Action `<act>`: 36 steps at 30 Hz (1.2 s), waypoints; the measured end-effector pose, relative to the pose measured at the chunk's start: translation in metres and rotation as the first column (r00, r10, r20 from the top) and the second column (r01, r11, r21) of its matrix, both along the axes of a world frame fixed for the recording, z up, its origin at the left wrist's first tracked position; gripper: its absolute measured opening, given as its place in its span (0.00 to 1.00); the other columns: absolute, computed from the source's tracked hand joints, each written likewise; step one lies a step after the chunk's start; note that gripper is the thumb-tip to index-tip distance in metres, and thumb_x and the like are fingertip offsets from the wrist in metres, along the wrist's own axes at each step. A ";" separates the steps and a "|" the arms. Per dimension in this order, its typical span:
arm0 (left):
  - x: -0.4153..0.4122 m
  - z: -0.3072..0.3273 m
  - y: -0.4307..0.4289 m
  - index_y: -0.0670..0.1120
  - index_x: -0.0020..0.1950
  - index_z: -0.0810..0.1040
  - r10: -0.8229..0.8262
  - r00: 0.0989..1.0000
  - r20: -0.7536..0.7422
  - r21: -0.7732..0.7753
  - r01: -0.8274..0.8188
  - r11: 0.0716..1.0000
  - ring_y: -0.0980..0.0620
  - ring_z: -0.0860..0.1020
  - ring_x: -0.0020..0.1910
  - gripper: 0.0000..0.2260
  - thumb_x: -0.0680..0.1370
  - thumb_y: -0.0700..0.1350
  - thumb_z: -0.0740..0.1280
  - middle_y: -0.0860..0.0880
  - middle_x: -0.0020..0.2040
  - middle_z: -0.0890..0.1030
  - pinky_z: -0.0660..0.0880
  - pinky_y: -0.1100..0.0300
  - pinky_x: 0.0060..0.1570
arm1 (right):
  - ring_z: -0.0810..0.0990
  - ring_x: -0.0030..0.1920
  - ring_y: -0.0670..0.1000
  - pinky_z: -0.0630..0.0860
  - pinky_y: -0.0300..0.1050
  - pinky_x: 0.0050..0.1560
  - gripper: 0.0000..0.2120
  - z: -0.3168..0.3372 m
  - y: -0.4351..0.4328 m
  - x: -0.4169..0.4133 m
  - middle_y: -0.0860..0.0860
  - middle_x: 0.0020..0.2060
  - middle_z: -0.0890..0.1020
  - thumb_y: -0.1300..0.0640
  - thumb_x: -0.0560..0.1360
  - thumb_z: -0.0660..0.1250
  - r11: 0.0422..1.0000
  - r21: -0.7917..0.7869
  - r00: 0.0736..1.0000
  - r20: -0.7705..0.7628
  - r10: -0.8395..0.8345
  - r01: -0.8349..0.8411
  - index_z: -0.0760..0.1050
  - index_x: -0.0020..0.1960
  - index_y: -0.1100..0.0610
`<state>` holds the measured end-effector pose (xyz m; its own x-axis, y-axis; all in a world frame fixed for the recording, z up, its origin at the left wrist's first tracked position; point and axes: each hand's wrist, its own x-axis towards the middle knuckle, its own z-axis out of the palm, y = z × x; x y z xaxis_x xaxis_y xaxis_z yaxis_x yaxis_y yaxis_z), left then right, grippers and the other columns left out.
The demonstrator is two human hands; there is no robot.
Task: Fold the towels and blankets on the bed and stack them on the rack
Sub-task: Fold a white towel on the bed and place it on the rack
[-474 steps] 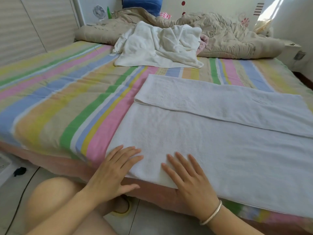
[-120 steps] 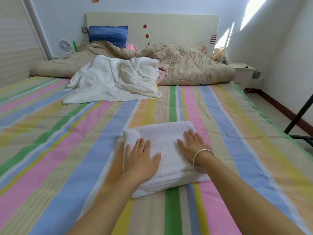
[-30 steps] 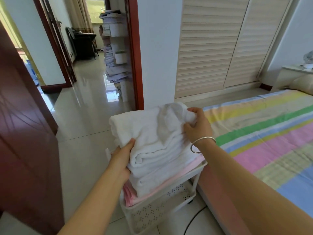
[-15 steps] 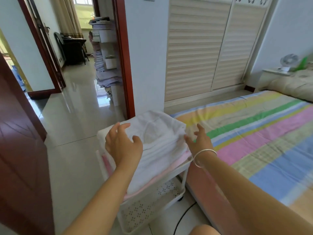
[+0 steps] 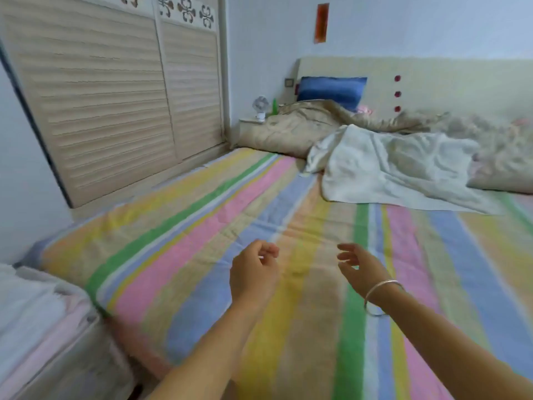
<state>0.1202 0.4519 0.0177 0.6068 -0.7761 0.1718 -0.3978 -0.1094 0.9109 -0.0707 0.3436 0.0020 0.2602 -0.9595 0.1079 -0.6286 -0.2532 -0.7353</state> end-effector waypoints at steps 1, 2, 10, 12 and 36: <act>-0.017 -0.005 -0.024 0.55 0.38 0.78 -0.038 0.999 0.016 0.013 0.037 0.999 0.51 0.83 0.42 0.11 0.68 0.45 0.56 0.57 0.41 0.83 0.79 0.49 0.44 | 0.80 0.48 0.55 0.75 0.51 0.57 0.16 -0.005 -0.014 -0.025 0.52 0.47 0.81 0.65 0.74 0.68 0.999 -0.001 0.999 -0.010 -0.045 0.045 0.74 0.62 0.58; -0.032 -0.011 -0.046 0.55 0.38 0.78 -0.078 0.996 0.043 0.033 0.077 0.997 0.51 0.83 0.43 0.11 0.67 0.45 0.56 0.57 0.42 0.83 0.79 0.51 0.46 | 0.79 0.48 0.55 0.75 0.50 0.56 0.16 -0.009 -0.027 -0.046 0.52 0.47 0.81 0.66 0.74 0.67 0.996 0.003 0.996 -0.009 -0.089 0.089 0.74 0.62 0.58; -0.135 -0.053 -0.220 0.52 0.51 0.78 -0.255 0.911 0.324 0.175 0.207 0.962 0.51 0.78 0.50 0.12 0.76 0.39 0.60 0.55 0.53 0.81 0.71 0.60 0.44 | 0.77 0.57 0.51 0.71 0.44 0.58 0.20 -0.032 -0.144 -0.166 0.49 0.58 0.78 0.62 0.75 0.64 0.950 0.042 0.946 -0.107 -0.305 0.310 0.72 0.66 0.52; -0.147 -0.057 -0.249 0.51 0.53 0.78 -0.274 0.893 0.356 0.182 0.221 0.958 0.51 0.78 0.53 0.12 0.76 0.39 0.60 0.54 0.55 0.79 0.72 0.59 0.48 | 0.76 0.56 0.50 0.72 0.45 0.59 0.21 -0.034 -0.172 -0.177 0.49 0.60 0.77 0.62 0.75 0.64 0.944 0.022 0.938 -0.124 -0.325 0.330 0.71 0.67 0.52; -0.201 -0.107 -0.520 0.48 0.51 0.81 -0.053 0.787 0.615 0.173 -0.068 0.983 0.42 0.76 0.53 0.10 0.80 0.48 0.60 0.45 0.51 0.82 0.69 0.54 0.47 | 0.65 0.67 0.55 0.66 0.48 0.63 0.17 -0.076 -0.470 -0.256 0.48 0.65 0.73 0.49 0.80 0.57 0.957 -0.163 0.653 -0.702 -0.283 0.239 0.70 0.68 0.45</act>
